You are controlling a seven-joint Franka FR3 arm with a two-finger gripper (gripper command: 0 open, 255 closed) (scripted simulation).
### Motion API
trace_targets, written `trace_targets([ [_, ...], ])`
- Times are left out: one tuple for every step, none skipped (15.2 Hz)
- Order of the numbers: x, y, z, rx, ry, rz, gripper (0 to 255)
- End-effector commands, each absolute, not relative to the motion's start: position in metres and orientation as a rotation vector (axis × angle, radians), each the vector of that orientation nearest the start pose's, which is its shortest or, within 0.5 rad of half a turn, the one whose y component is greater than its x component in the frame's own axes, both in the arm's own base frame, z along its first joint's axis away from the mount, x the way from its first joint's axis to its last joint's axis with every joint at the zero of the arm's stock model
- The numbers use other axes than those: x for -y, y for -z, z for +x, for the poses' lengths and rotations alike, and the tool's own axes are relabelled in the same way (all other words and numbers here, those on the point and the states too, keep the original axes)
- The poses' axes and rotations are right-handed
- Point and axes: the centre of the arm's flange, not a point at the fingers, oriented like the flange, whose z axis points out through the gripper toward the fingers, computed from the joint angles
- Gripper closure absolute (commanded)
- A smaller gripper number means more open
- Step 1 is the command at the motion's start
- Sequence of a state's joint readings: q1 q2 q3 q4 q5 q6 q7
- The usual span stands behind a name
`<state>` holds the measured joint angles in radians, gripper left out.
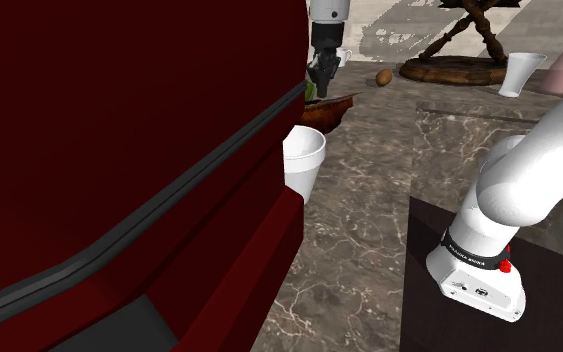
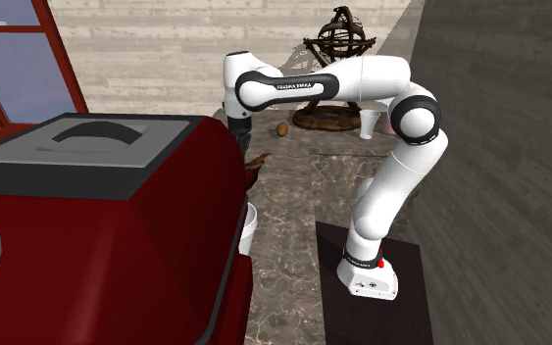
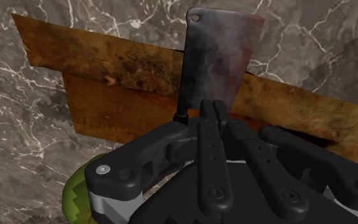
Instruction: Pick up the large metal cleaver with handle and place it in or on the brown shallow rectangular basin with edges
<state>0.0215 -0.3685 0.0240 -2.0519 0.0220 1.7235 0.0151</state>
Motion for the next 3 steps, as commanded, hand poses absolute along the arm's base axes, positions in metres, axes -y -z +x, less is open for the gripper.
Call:
trace_targets([
  [-0.0239, -0.5929, 0.4456, 0.041, 0.062, -3.126, 255],
  [-0.0239, -0.5929, 0.4456, 0.041, 0.062, -3.126, 255],
  [-0.0239, -0.5929, 0.4456, 0.041, 0.062, -3.126, 255],
])
